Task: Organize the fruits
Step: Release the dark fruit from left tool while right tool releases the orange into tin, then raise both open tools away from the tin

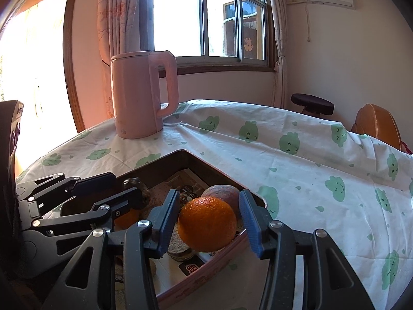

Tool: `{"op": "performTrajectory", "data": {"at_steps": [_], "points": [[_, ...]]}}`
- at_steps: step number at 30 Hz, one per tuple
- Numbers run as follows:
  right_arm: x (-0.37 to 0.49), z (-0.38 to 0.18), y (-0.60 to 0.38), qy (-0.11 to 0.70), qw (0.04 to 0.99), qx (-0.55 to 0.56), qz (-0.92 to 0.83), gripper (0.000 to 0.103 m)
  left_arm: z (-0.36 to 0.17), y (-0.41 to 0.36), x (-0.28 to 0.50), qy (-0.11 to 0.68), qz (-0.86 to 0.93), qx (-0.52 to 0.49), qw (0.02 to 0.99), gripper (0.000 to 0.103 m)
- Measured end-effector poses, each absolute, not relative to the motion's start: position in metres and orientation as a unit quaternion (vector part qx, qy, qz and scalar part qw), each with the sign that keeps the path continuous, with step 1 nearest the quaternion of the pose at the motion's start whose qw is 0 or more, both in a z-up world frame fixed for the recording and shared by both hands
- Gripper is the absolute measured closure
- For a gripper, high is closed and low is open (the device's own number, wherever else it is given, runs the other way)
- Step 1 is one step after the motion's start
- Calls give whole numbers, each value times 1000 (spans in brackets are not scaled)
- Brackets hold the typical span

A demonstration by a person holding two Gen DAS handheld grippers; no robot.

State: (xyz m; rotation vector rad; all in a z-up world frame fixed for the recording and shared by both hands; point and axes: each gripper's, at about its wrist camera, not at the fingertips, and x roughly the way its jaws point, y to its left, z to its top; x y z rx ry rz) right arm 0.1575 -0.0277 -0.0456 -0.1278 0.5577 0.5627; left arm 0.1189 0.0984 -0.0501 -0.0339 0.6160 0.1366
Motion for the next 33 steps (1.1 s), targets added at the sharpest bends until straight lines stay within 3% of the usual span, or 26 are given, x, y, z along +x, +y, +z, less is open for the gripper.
{"op": "performTrajectory", "data": {"at_steps": [6,9,19,33], "points": [[148,-39,-43,242,936,-37,252,30,-43,102,105,263,79,-22,961,32],[138,-34,-50,217,946,-30,238,24,-40,101,100,247,86,-19,965,27],[130,-30,-56,194,956,-27,221,12,-36,103,92,224,104,-21,969,17],[129,-29,-61,188,958,-20,215,6,-34,104,87,209,115,-23,971,11]]}}
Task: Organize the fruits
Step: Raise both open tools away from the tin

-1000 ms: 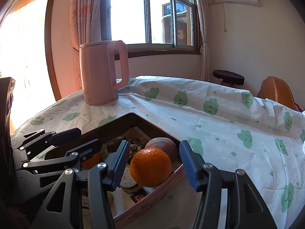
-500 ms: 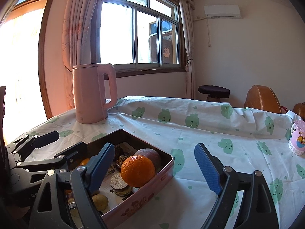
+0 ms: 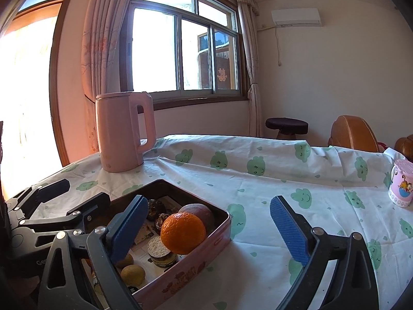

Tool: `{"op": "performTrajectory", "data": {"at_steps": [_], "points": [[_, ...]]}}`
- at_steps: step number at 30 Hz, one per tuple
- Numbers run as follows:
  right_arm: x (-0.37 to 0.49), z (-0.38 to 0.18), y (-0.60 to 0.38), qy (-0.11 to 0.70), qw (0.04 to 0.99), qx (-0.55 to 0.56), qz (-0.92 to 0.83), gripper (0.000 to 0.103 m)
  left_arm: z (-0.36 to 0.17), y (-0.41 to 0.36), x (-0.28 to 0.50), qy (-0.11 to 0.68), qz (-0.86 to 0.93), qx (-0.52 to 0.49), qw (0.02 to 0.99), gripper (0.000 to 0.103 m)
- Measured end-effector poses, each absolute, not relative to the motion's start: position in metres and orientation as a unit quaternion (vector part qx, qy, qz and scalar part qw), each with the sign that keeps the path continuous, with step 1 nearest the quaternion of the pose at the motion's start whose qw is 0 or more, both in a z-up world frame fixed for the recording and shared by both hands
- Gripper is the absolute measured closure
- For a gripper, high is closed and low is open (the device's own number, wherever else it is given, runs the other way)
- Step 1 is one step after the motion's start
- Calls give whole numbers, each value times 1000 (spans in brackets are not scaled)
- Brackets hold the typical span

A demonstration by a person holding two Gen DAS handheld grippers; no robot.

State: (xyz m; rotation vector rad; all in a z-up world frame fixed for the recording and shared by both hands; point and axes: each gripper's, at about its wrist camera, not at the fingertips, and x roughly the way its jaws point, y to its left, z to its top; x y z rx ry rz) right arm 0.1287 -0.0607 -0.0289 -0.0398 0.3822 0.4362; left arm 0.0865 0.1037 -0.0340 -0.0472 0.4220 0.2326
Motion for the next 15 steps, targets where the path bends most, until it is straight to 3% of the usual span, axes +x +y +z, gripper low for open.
{"op": "performTrajectory", "data": {"at_steps": [15], "points": [[129,-29,-63,188,960,-15,208,6,-33,104,86,206,120,-25,971,7]]}}
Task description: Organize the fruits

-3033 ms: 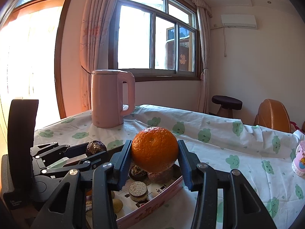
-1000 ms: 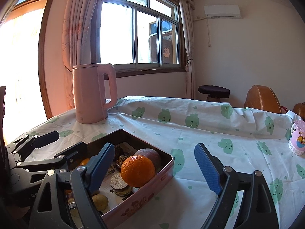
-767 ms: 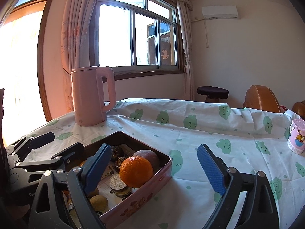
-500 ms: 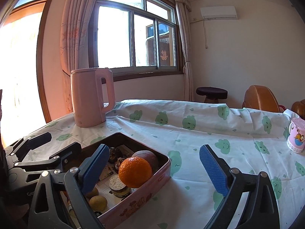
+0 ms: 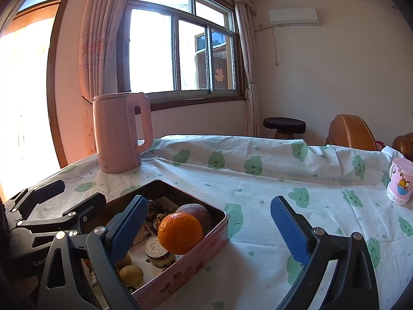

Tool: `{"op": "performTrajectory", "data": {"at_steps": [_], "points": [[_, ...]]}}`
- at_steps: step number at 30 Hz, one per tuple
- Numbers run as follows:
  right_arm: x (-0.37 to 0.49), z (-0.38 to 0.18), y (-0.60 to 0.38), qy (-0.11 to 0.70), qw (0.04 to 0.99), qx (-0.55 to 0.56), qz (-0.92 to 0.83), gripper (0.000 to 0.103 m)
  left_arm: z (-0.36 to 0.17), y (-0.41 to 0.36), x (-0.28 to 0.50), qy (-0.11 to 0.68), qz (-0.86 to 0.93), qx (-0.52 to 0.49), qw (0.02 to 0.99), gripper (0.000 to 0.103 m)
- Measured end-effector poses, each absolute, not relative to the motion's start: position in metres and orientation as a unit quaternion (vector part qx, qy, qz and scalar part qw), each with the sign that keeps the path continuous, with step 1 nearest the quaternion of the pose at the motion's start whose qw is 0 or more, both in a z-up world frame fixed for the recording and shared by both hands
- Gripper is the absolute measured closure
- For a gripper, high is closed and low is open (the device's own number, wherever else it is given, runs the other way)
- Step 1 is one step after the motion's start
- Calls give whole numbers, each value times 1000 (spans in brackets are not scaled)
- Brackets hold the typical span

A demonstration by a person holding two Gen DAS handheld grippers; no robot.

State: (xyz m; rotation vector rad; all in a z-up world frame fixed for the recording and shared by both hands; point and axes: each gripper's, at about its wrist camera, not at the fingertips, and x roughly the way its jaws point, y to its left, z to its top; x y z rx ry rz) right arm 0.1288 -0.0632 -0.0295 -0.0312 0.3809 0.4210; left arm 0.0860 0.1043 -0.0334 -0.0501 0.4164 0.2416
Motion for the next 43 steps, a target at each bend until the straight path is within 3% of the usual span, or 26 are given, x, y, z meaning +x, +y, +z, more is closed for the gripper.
{"op": "performTrajectory", "data": {"at_steps": [9,43], "points": [[129,-29,-65,187,961,-13,205,6,-32,106,83,200,134,-26,970,0],[128,-29,-70,184,963,-8,195,6,-30,105,76,182,142,-22,973,0]]}}
